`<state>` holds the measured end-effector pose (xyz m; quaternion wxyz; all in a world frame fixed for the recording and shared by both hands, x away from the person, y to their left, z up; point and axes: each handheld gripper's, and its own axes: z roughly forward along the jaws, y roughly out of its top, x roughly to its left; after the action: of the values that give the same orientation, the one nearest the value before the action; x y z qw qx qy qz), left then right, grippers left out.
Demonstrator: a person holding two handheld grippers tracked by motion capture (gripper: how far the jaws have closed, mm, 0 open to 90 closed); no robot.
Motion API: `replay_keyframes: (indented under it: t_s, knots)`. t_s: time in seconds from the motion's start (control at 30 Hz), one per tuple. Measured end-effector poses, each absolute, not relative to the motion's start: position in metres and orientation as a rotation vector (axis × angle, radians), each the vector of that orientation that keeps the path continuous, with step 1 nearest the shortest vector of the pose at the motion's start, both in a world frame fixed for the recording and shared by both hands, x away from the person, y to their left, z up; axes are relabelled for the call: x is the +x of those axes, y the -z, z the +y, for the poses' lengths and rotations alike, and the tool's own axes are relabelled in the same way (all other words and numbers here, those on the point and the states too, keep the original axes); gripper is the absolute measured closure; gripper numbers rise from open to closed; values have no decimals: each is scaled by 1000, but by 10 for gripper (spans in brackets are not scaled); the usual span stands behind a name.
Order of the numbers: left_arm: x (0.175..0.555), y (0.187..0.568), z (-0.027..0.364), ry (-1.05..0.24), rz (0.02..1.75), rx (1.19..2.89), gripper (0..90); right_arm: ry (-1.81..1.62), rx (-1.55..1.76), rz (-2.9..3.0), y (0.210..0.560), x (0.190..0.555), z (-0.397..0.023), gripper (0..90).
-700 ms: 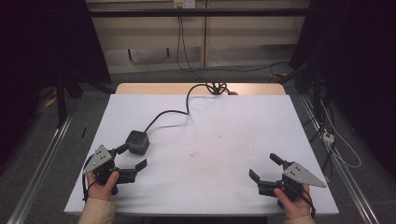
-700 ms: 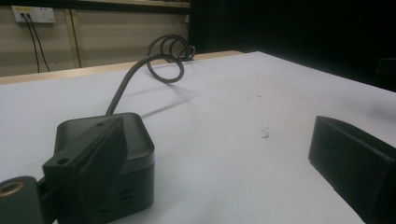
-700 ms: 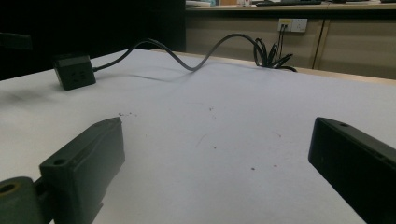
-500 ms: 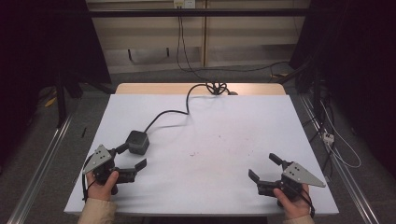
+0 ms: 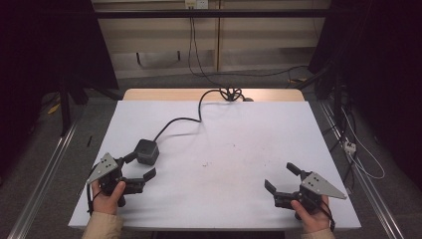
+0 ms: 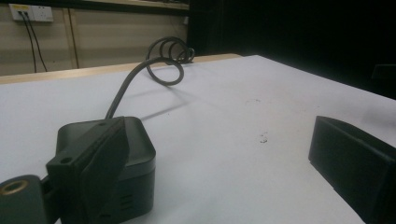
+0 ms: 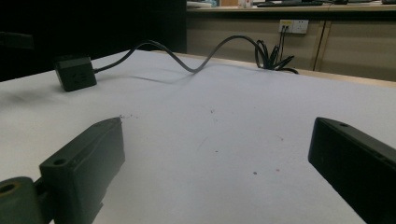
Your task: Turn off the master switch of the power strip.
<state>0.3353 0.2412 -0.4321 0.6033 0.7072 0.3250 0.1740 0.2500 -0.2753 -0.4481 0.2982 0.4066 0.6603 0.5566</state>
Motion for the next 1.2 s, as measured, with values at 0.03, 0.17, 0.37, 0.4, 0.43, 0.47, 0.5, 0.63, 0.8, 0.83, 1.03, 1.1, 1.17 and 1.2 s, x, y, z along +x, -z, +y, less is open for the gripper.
replay_keyframes:
  t_s: [0.03,0.17,0.37,0.4,0.43,0.47,0.5,0.63,0.8,0.83,1.03,1.1,1.17,1.2]
  knots:
    - [335,432,242,-403,753,1635,50,-1479,1077,1755,448,251,-275,31]
    - [336,431,243,-397,758,1641,48,-1481,1076,1760,448,251,-275,32]
    - [339,430,243,-395,764,1645,44,-1480,1082,1753,448,251,-276,32]
    - [340,430,243,-394,768,1645,44,-1481,1081,1750,448,251,-277,32]
    - [341,430,243,-392,769,1643,44,-1483,1085,1746,448,251,-277,32]
    - [342,430,243,-395,773,1646,45,-1479,1083,1749,448,251,-277,32]
    - [343,429,243,-396,773,1649,45,-1479,1083,1749,448,251,-277,32]
    - [345,428,242,-394,783,1644,48,-1477,1083,1750,448,251,-277,32]
    - [349,428,240,-399,789,1661,45,-1477,1084,1751,448,251,-277,32]
    - [349,427,239,-397,795,1662,43,-1478,1084,1751,448,251,-277,33]
    - [352,426,238,-408,809,1667,41,-1476,1085,1754,448,252,-277,33]
    - [353,426,238,-406,815,1661,42,-1474,1084,1756,449,252,-277,33]
    - [354,425,238,-407,820,1662,49,-1479,1090,1753,448,252,-276,33]
    - [354,425,238,-407,823,1657,49,-1479,1090,1753,448,252,-276,33]
